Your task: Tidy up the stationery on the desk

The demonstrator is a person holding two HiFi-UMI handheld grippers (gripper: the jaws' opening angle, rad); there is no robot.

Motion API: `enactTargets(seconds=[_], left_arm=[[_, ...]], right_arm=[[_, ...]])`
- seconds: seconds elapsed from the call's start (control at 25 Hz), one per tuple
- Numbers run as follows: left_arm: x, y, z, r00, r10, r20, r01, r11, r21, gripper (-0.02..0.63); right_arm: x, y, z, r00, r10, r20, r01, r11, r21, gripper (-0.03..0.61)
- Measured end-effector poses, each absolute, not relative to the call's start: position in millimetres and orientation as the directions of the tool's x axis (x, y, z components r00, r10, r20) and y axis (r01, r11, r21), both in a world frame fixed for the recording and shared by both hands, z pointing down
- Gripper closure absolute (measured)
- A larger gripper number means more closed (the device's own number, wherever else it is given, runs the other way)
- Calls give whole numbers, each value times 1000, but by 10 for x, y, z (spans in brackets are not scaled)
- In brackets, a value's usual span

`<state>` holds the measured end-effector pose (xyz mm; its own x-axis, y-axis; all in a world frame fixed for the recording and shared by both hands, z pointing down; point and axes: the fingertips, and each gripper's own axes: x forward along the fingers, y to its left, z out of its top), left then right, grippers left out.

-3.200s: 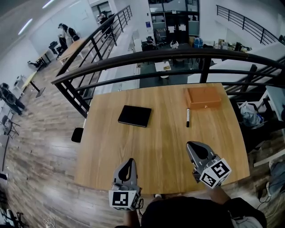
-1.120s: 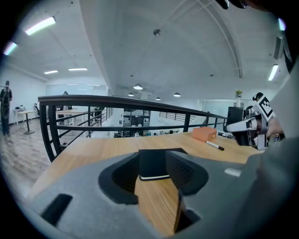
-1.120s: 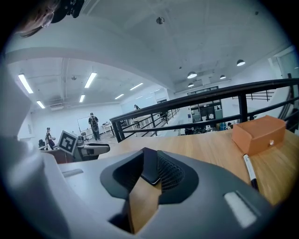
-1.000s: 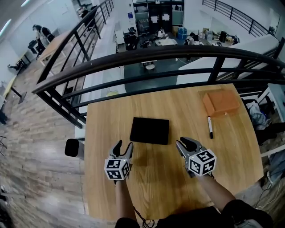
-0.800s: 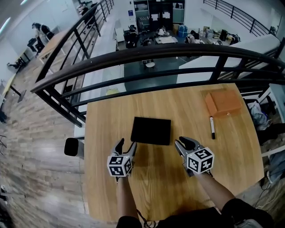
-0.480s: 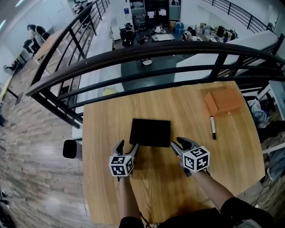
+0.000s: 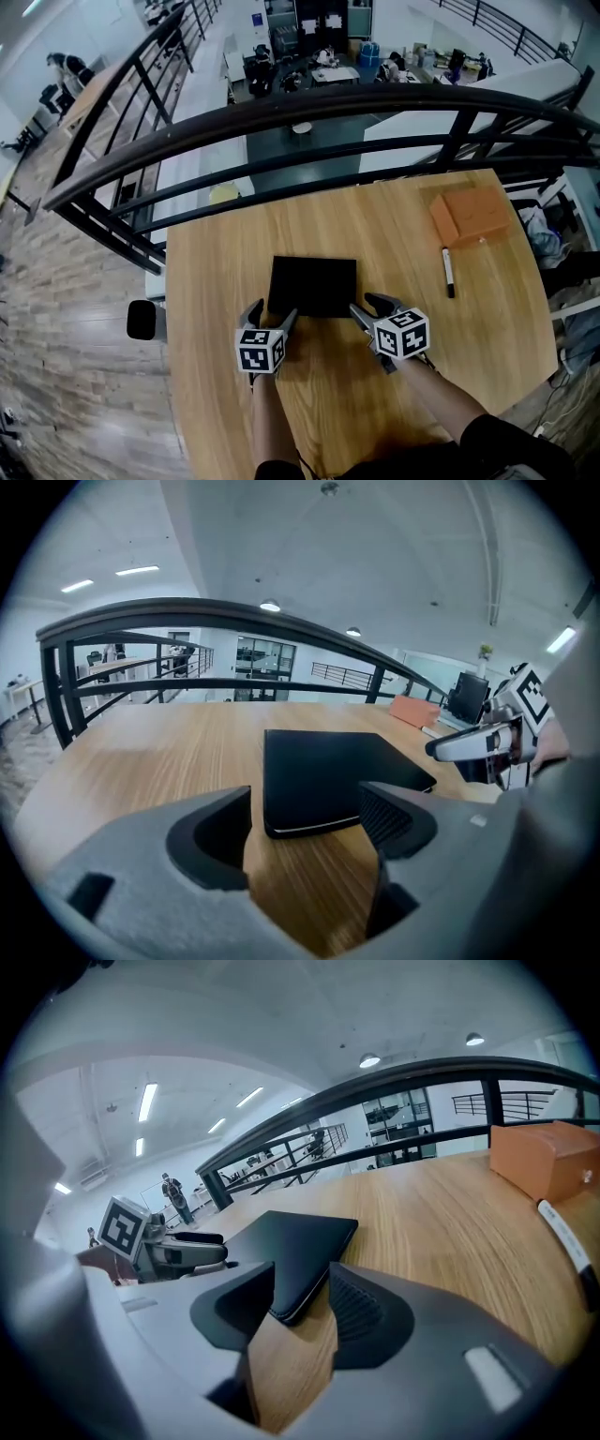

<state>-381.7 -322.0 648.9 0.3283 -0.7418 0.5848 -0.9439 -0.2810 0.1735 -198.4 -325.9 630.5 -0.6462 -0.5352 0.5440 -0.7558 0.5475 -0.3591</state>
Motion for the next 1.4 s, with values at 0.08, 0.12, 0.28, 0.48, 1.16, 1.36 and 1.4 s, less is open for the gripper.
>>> enactTargets(seconds=[0.08, 0.12, 0.28, 0.48, 1.16, 1.36, 1.4], left_arm=[[-3778, -3205, 6514, 336, -722, 605, -939, -305, 158, 264], [-3757, -3199, 6523, 342, -714, 611, -936, -315, 155, 264], [-3707, -3201, 6537, 354, -700, 620, -931, -330, 159, 265], [-3691, -3203, 6516, 374, -689, 621, -922, -347, 170, 265], [-3580, -3053, 6544, 384, -668, 637, -918, -352, 183, 275], [-3524, -2900, 6542, 380, -660, 649, -918, -355, 176, 275], [-3508, -2865, 6537, 379, -659, 650, -918, -355, 176, 275]], right_arm=[[-2008, -3257, 6366, -639, -524, 564, -760, 547, -352, 399], [-2017, -3255, 6393, -633, -518, 575, -762, 549, -344, 394], [-2023, -3258, 6493, -614, -500, 611, -769, 554, -319, 383], [-2093, -3263, 6539, -613, -476, 631, -764, 562, -317, 373], [-2110, -3196, 6582, -608, -439, 661, -748, 597, -290, 382], [-2067, -3122, 6581, -599, -432, 675, -744, 611, -269, 383], [-2054, -3104, 6578, -596, -430, 678, -743, 615, -264, 383]])
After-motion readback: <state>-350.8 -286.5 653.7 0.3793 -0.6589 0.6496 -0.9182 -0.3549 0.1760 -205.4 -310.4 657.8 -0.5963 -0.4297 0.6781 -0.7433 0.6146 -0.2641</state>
